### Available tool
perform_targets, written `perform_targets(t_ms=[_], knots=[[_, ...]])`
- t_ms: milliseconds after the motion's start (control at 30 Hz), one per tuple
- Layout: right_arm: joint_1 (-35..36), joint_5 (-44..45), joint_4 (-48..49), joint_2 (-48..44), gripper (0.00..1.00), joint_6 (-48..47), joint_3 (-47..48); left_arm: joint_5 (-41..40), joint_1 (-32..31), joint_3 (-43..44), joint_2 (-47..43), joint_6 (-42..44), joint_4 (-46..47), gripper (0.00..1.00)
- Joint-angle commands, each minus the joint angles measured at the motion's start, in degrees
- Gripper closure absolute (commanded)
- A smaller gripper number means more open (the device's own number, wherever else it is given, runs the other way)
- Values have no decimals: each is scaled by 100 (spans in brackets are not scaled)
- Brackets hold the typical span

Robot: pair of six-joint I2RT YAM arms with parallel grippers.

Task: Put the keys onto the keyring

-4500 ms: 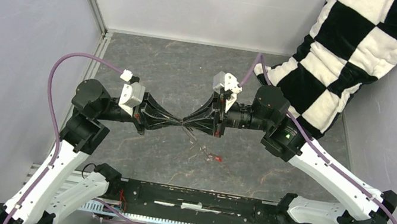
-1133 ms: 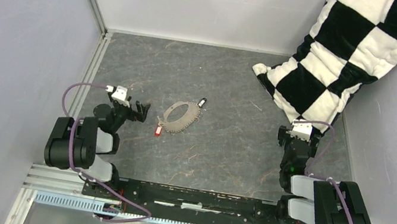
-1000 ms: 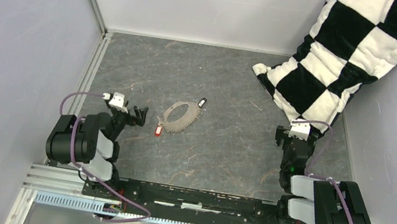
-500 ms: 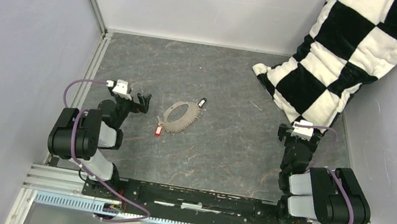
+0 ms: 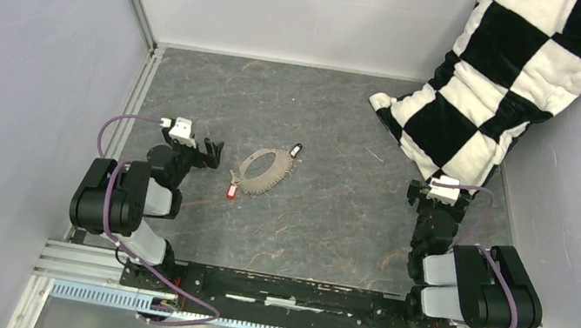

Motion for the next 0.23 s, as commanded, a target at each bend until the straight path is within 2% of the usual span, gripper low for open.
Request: perform_targets(t_ms=[0, 200], knots=[[-14, -14, 361, -47, 2, -82, -560, -108, -11, 31, -114, 276, 22, 0], [-7, -27, 358, -45, 2, -75, -558, -176, -74, 39, -132, 276, -14, 0]])
